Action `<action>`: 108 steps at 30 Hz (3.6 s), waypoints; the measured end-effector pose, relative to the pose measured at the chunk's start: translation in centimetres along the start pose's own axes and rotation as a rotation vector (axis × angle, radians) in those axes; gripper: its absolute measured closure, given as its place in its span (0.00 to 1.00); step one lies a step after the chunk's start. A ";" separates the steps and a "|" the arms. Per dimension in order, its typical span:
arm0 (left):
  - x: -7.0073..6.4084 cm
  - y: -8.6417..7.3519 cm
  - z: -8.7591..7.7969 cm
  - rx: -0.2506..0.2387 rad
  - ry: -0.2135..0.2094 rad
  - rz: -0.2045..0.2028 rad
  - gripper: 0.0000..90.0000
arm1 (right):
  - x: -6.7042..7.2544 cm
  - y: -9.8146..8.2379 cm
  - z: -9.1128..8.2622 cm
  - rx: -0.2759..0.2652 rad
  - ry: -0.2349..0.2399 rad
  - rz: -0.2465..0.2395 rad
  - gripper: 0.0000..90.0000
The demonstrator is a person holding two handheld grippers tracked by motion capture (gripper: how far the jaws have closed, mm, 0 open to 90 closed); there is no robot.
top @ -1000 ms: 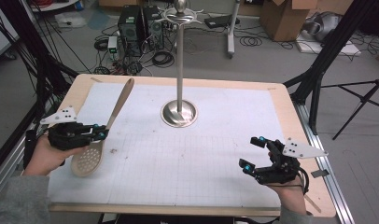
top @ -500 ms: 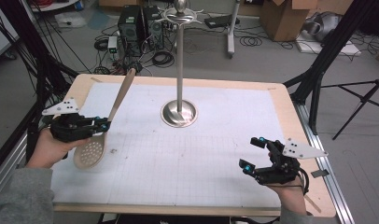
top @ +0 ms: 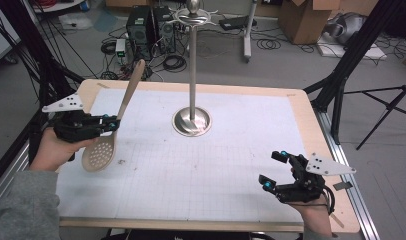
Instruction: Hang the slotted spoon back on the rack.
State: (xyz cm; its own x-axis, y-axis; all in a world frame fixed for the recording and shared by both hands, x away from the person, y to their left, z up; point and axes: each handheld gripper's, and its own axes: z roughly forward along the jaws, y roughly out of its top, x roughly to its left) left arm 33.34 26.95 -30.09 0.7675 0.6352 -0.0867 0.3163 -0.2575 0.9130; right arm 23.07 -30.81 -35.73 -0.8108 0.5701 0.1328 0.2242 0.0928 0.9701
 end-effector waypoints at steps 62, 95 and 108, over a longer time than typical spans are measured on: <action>1.3 8.8 3.8 -0.094 -0.129 -0.027 0.86 | -0.5 -0.8 -3.2 -0.044 -0.063 0.038 0.11; 1.4 9.1 5.2 -0.042 -0.139 -0.022 0.86 | -0.8 -1.0 -3.7 -0.049 -0.079 0.053 0.11; 1.2 9.0 6.1 -0.037 -0.149 -0.026 0.86 | -0.8 -1.0 -3.9 -0.057 -0.083 0.050 0.11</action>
State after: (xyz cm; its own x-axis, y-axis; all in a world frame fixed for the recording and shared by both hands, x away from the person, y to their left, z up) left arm 40.52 20.98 -24.42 0.8343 0.5257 -0.1661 0.3187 -0.2140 0.9234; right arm 21.39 -34.58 -35.97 -0.7515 0.6384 0.1663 0.2304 0.0177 0.9729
